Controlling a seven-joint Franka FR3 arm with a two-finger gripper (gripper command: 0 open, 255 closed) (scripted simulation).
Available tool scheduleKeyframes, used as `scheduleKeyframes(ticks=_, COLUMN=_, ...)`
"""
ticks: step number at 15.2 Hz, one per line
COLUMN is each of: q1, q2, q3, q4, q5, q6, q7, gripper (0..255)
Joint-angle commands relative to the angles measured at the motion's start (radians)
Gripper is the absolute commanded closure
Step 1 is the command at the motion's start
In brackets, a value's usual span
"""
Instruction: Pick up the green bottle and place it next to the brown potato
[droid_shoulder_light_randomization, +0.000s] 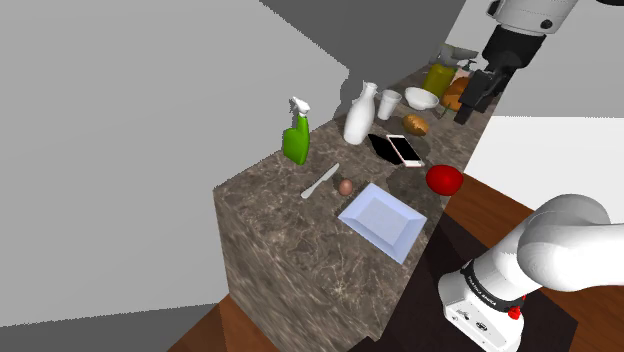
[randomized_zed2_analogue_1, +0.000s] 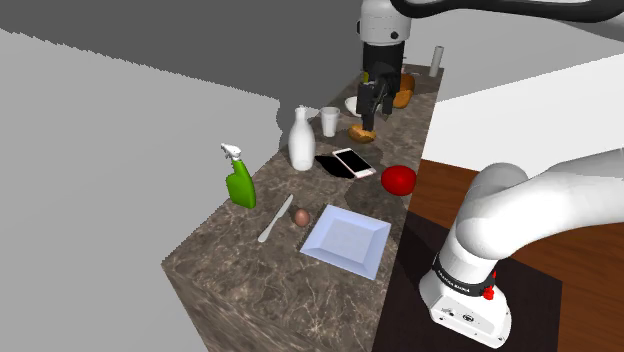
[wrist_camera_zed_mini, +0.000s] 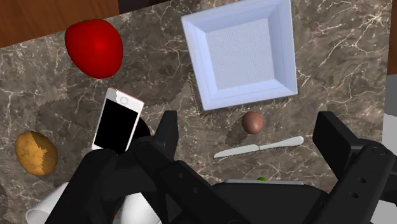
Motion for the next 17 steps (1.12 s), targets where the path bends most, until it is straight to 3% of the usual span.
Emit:
scheduleKeyframes(ticks=1, q1=0.000, q2=0.000, q3=0.000, q4=0.000, q5=0.000, q6=0.000, q7=0.000, gripper=0)
scheduleKeyframes(ticks=9, q1=0.003, q2=0.275, q3=0.031, q4=0.080, q5=0.014, q6=0.203, q7=0.015, gripper=0)
scheduleKeyframes(ticks=17, q1=0.006, q2=0.570, q3=0.062, q4=0.244, q5=0.008, q6=0.341, q7=0.035, gripper=0)
